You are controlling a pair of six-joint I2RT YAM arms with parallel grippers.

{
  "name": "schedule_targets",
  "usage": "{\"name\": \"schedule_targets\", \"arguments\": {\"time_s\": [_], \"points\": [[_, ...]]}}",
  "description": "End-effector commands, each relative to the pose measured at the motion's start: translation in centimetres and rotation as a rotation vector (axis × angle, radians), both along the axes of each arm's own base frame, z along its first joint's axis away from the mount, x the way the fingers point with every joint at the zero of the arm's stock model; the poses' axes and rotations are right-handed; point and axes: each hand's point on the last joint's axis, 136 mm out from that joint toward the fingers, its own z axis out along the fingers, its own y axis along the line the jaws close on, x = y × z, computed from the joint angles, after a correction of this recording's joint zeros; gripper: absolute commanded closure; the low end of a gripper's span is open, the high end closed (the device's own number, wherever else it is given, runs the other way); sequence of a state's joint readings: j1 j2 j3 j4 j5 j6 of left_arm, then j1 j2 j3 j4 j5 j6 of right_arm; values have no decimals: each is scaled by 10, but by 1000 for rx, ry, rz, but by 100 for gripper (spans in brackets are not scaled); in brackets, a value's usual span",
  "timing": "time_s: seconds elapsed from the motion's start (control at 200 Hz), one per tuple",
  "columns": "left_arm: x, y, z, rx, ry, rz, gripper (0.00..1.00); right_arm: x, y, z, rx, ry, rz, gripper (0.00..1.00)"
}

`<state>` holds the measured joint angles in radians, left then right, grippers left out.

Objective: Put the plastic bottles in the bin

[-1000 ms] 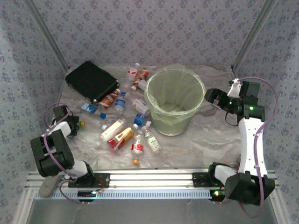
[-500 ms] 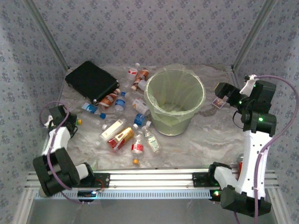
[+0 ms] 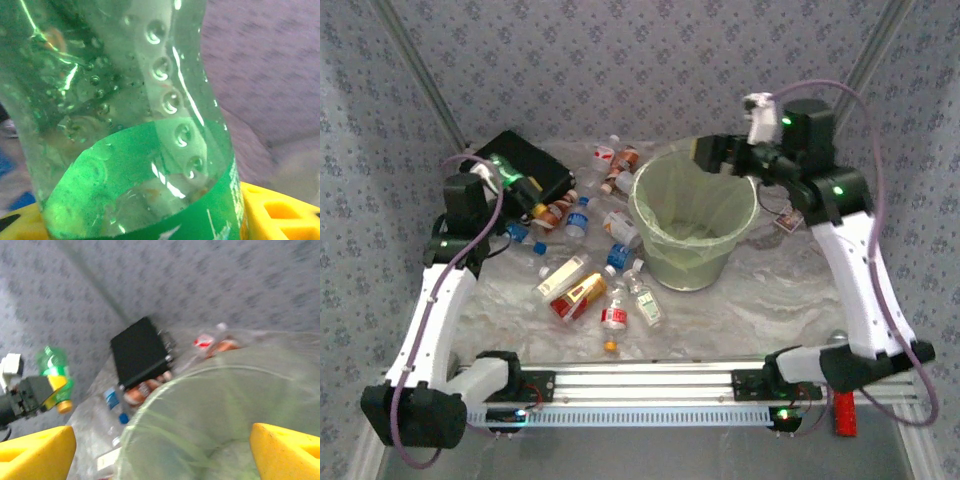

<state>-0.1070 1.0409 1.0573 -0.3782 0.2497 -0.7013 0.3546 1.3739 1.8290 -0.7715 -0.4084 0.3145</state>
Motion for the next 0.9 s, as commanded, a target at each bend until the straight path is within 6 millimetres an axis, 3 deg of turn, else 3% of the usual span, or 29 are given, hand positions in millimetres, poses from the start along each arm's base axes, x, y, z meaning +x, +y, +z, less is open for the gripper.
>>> {"name": "schedule_targets", "arguments": {"time_s": [0.0,0.15,0.34,0.685,0.795,0.895], "points": [[-9,-65,46,-72,-139,-292,68,-12,54,3,26,20,210,9],[-28,-129,80,-146,-263,-541,69,-13,105,5,87,54,382,10],[-47,-176,95,-204,-329,-750,69,-6,131,5,153,98,491,9],[-58,-209,110,-181,-395,-876,70,12,151,-14,196,192,530,9],[-58,-214,112,-177,-396,-892,71,14,154,-19,197,211,539,15],[-55,-216,111,-176,-392,-892,70,15,153,-20,195,210,529,28]]}}
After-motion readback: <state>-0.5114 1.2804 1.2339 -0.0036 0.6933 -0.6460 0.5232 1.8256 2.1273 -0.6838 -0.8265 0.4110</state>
